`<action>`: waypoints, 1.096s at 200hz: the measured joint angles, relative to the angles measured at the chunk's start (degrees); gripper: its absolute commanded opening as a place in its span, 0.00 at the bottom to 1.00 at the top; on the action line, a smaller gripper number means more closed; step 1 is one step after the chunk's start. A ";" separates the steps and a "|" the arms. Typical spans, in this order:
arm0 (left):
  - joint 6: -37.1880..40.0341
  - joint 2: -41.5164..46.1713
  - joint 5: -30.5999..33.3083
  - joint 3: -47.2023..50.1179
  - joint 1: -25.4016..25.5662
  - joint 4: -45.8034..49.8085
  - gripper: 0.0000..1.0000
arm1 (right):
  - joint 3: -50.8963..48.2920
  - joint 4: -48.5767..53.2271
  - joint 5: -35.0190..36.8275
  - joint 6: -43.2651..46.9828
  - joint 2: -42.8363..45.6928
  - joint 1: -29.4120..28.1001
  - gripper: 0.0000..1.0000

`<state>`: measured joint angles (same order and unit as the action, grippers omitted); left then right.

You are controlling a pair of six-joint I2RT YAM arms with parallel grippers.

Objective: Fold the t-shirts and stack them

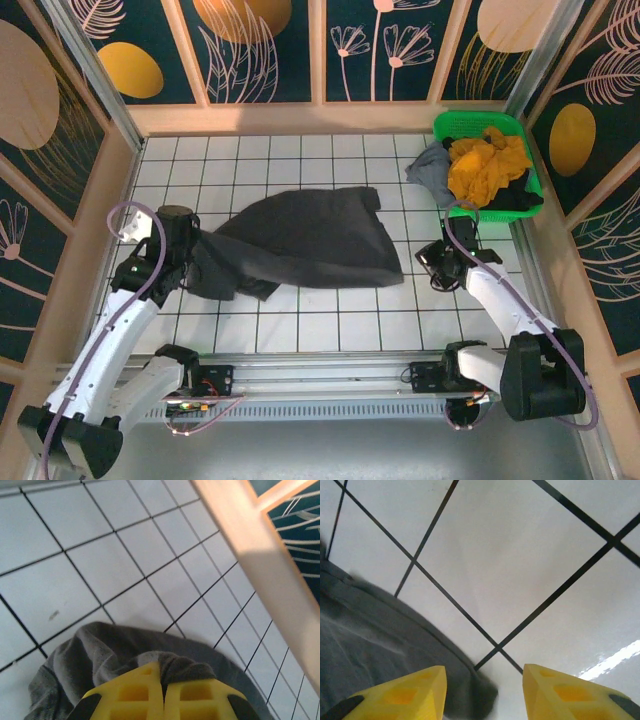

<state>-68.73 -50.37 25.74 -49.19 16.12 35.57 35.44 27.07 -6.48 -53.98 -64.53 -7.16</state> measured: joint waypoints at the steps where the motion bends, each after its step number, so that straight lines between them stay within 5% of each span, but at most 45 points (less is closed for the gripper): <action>1: -0.07 0.00 -0.09 0.02 0.00 0.00 0.00 | 0.00 0.00 -0.02 -0.11 0.02 0.00 0.47; 54: -2.32 1.90 -2.80 0.76 0.00 0.48 0.00 | 0.17 3.63 -4.20 -7.65 0.13 -0.55 0.45; 92: -2.34 1.90 -2.71 0.76 0.00 1.97 0.00 | 0.26 3.93 -7.63 -14.34 -2.40 -7.96 0.16; 125: -2.27 1.92 -2.38 0.31 0.00 2.93 0.00 | 0.83 4.50 -10.29 -17.31 -6.14 -14.12 0.07; 169: -1.68 2.25 -2.34 -0.17 0.00 3.63 0.00 | 0.85 2.27 -11.06 -18.40 -10.95 -13.81 0.24; 219: -0.96 3.82 -2.34 -0.44 0.00 4.79 0.00 | 4.76 1.86 -10.34 -14.47 -19.17 -10.71 0.28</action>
<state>-69.69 -46.54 23.40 -49.63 16.12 40.36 40.21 28.93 -16.82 -68.45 -83.70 -17.87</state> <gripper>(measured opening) 0.052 0.277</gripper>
